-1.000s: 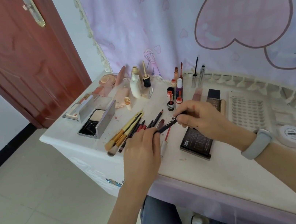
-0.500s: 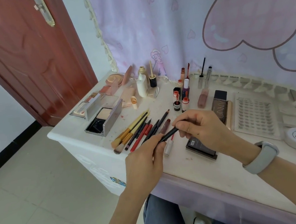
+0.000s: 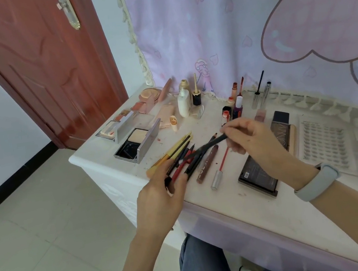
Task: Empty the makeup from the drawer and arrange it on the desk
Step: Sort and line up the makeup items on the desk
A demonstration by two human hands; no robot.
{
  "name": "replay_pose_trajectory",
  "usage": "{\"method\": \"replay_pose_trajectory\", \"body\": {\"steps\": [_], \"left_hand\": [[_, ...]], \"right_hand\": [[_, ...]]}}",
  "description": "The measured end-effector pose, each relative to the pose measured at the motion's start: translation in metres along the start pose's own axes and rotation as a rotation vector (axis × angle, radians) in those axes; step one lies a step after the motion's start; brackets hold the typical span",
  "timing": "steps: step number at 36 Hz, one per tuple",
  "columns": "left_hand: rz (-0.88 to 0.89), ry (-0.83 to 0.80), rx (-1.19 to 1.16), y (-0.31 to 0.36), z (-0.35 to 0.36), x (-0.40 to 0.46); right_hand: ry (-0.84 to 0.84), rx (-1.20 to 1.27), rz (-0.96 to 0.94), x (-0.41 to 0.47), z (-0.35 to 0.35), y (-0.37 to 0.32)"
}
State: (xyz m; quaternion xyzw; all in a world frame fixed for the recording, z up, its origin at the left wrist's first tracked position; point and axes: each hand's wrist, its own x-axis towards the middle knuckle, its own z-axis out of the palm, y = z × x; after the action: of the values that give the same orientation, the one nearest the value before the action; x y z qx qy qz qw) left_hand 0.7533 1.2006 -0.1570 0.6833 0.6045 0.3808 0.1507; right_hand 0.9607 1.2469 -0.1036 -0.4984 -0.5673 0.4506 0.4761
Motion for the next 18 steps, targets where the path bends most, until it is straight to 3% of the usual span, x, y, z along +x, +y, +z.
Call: {"method": "replay_pose_trajectory", "body": {"steps": [6,13,18], "left_hand": [[-0.127,0.134,-0.071,-0.020,-0.005,0.002],[-0.074,0.116,-0.046,-0.023,-0.003,-0.002],[0.079,0.051,0.105,-0.015,0.008,-0.006]], "right_hand": [[0.193,0.093,-0.011,0.009,0.002,-0.002],[0.236,-0.362,-0.411,-0.007,0.009,0.003],[0.119,-0.775,-0.774,-0.021,0.015,0.013]]}}
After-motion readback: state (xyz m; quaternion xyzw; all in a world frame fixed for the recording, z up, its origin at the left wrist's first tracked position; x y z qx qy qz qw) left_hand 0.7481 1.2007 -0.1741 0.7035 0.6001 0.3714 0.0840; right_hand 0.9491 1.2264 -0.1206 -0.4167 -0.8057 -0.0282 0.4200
